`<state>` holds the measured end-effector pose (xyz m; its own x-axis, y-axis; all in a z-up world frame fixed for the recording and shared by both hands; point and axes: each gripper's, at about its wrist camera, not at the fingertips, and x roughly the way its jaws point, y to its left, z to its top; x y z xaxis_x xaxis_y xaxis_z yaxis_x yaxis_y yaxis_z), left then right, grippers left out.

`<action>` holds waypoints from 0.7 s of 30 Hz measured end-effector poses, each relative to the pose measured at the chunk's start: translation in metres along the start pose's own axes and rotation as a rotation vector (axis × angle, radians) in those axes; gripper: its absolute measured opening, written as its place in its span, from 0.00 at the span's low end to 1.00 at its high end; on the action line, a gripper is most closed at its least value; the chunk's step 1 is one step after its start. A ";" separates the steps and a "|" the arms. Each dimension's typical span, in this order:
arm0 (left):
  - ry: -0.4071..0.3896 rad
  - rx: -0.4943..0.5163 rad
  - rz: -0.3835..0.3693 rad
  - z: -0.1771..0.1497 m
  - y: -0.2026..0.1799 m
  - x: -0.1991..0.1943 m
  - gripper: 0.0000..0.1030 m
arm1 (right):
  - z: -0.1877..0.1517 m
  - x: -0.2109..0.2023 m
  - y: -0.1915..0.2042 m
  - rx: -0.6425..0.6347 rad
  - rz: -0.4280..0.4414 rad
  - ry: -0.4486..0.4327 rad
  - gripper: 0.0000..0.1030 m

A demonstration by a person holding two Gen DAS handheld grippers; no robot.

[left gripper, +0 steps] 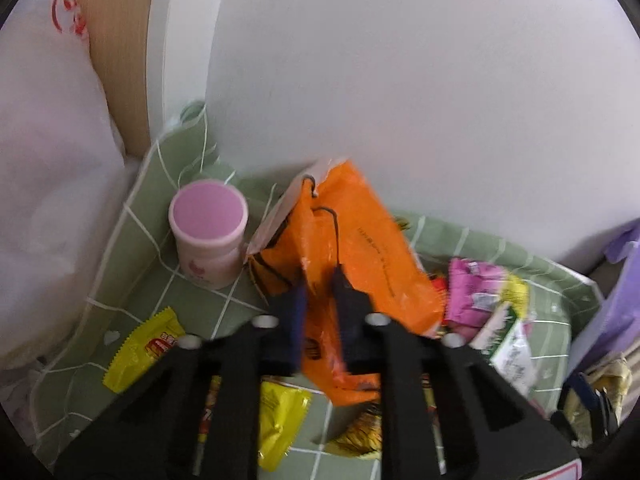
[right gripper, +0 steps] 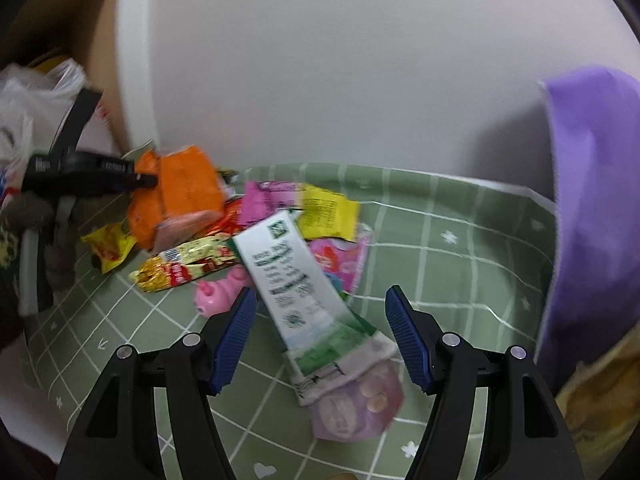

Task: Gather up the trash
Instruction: 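Grasp the orange bag with the left tool while the right tool grasps the milk carton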

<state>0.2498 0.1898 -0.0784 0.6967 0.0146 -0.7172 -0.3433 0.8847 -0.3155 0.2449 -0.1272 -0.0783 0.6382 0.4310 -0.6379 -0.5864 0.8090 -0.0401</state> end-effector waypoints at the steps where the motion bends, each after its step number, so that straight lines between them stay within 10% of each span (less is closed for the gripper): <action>1: -0.010 0.010 -0.008 0.001 -0.003 -0.007 0.03 | 0.003 0.004 0.004 -0.019 0.006 0.010 0.62; 21: -0.136 0.151 -0.105 0.002 -0.018 -0.098 0.02 | 0.037 0.099 0.023 -0.158 0.081 0.235 0.53</action>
<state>0.1889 0.1735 -0.0014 0.8057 -0.0280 -0.5916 -0.1731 0.9441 -0.2804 0.3130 -0.0510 -0.1144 0.4634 0.3723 -0.8041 -0.7129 0.6956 -0.0888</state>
